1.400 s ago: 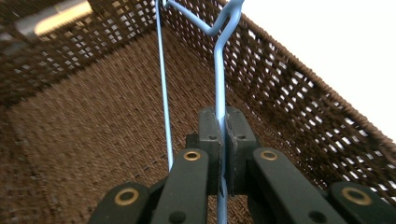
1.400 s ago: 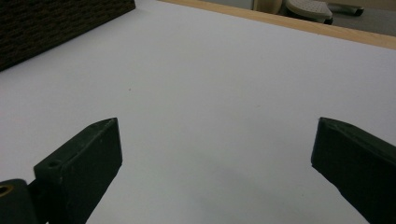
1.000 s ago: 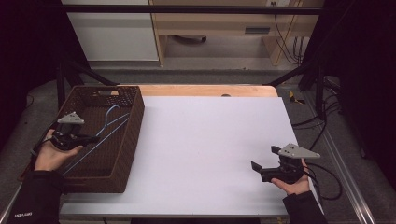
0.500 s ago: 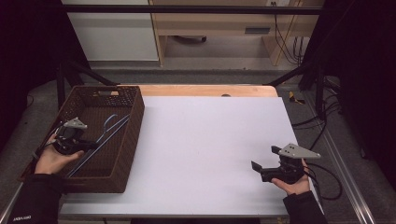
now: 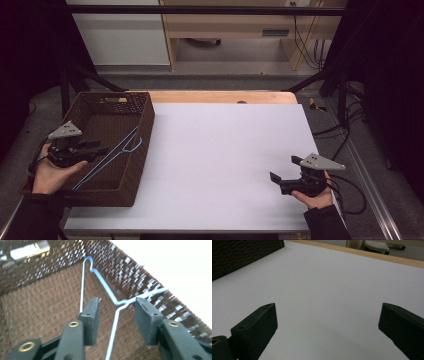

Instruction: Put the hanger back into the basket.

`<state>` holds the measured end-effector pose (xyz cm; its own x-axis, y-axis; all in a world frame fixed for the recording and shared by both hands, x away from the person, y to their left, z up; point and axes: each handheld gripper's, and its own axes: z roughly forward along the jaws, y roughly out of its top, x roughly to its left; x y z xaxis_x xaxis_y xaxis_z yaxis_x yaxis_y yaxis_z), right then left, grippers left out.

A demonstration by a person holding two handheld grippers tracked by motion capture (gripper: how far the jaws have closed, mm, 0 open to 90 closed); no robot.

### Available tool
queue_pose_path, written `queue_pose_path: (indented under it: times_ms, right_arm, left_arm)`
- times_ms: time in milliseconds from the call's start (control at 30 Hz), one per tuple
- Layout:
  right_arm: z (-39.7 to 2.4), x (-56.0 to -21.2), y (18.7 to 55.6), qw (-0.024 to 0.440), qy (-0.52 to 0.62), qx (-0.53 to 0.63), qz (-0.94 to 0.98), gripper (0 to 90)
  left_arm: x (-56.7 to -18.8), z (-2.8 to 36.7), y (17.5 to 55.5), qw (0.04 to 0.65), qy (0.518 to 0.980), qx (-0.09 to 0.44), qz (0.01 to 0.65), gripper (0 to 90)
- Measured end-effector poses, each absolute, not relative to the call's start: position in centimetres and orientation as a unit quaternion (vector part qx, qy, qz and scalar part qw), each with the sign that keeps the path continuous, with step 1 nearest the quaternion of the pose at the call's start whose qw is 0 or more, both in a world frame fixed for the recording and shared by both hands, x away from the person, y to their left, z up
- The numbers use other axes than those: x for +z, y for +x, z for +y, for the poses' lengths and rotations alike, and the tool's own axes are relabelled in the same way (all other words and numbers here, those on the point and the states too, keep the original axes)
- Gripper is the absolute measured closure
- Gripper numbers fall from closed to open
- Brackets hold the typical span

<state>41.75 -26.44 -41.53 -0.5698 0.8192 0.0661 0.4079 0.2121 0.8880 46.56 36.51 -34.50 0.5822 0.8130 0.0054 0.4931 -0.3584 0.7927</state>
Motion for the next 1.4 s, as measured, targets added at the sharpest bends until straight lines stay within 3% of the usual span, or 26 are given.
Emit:
queue_pose_path:
  times_ms: [67,100,567,800,1133,1400]
  right_arm:
    - [-26.5,-41.5,41.7,0.216,0.41,0.478,0.746,2.5]
    - [-26.5,-41.5,41.7,0.217,0.411,0.478,0.746,2.5]
    - [-26.7,-41.1,41.5,0.222,0.409,0.483,0.742,2.3]
    - [-26.6,-41.1,41.5,0.222,0.408,0.485,0.741,2.0]
    - [-26.7,-41.0,41.5,0.222,0.407,0.487,0.74,1.9]
    - [-26.9,-41.0,41.4,0.223,0.409,0.488,0.738,1.9]
  left_arm:
    - [-34.1,35.9,46.2,0.408,0.794,0.21,0.398,47.5]
    - [-34.0,35.5,46.0,0.415,0.792,0.21,0.395,40.1]
    - [-32.5,30.2,43.4,0.478,0.777,0.205,0.355,13.8]
    - [-33.3,27.1,42.0,0.497,0.777,0.196,0.332,8.2]
    - [-35.7,22.9,40.8,0.498,0.789,0.185,0.31,7.6]
    - [-37.3,22.0,40.7,0.507,0.781,0.178,0.318,8.2]
